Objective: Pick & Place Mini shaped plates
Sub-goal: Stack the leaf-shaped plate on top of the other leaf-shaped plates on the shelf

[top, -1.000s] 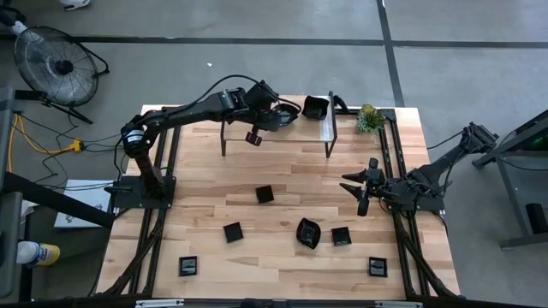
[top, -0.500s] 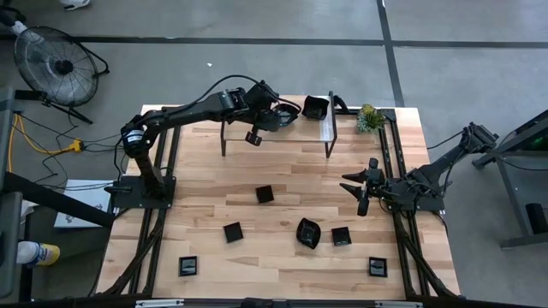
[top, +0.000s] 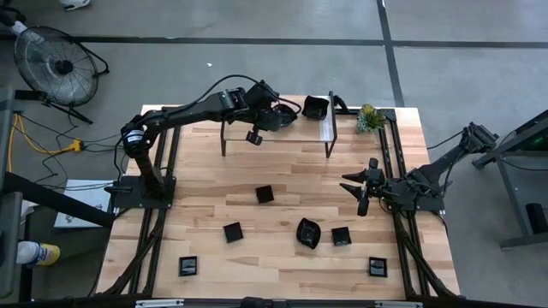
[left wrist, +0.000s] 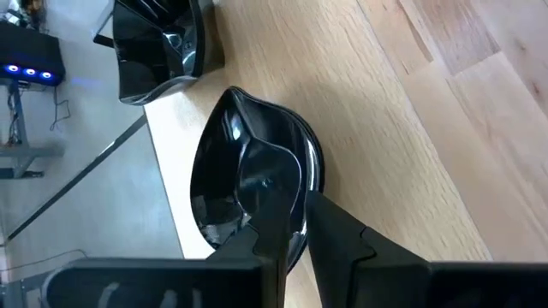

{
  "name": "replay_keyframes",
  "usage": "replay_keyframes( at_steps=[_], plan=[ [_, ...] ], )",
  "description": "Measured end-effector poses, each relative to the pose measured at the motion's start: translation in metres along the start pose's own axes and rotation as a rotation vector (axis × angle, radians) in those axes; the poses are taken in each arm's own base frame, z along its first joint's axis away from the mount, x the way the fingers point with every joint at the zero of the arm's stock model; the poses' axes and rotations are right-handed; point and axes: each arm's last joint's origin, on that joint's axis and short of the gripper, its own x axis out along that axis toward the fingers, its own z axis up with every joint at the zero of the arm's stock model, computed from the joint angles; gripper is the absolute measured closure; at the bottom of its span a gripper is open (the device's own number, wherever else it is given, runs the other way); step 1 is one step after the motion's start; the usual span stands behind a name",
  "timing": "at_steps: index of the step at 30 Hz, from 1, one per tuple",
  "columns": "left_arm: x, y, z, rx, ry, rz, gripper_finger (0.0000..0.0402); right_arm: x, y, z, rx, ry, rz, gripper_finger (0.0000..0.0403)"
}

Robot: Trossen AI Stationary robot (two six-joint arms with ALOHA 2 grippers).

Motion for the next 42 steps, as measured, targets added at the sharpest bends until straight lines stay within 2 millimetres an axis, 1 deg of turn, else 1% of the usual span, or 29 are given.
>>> replay_keyframes(
  at_steps=[9, 11, 15, 19, 23, 25, 29, 33, 35, 39, 42],
  plan=[
    [-0.001, 0.001, 0.000, -0.003, 0.013, 0.020, 0.0361, 0.000, 0.000, 0.000, 0.000, 0.001, 0.002, 0.0269],
    [-0.007, 0.001, -0.001, -0.025, 0.018, 0.019, 0.0361, 0.000, 0.000, 0.000, 0.000, 0.002, 0.005, 0.0269],
    [-0.027, -0.002, -0.004, -0.092, 0.011, -0.019, 0.0362, 0.000, 0.000, 0.000, 0.001, 0.002, 0.006, 0.0269],
    [-0.048, -0.017, -0.001, -0.146, 0.044, -0.111, 0.0362, 0.000, 0.000, 0.000, 0.003, 0.003, 0.006, 0.0269],
    [-0.066, -0.043, 0.014, -0.127, 0.084, -0.207, 0.0362, 0.000, 0.000, 0.000, 0.005, 0.004, 0.010, 0.0269],
    [-0.071, -0.058, 0.027, -0.105, 0.096, -0.236, 0.0362, 0.000, 0.000, 0.000, 0.016, 0.004, 0.010, 0.0269],
    [-0.080, -0.090, 0.056, -0.036, 0.074, -0.237, 0.0362, 0.000, 0.001, 0.000, 0.027, 0.009, 0.020, 0.0269],
    [-0.077, -0.132, 0.078, 0.016, 0.012, -0.269, 0.0362, 0.000, 0.001, -0.001, 0.059, 0.022, 0.046, 0.0269],
    [-0.074, -0.150, 0.088, -0.008, -0.044, -0.264, 0.0362, 0.000, 0.001, -0.001, 0.076, 0.023, 0.047, 0.0269],
    [-0.063, -0.189, 0.103, -0.028, -0.182, -0.247, 0.0362, 0.000, 0.001, -0.001, 0.079, 0.022, 0.046, 0.0269],
    [-0.057, -0.212, 0.111, -0.031, -0.303, -0.222, 0.0362, 0.000, 0.001, 0.000, 0.079, 0.021, 0.043, 0.0269]
  ],
)
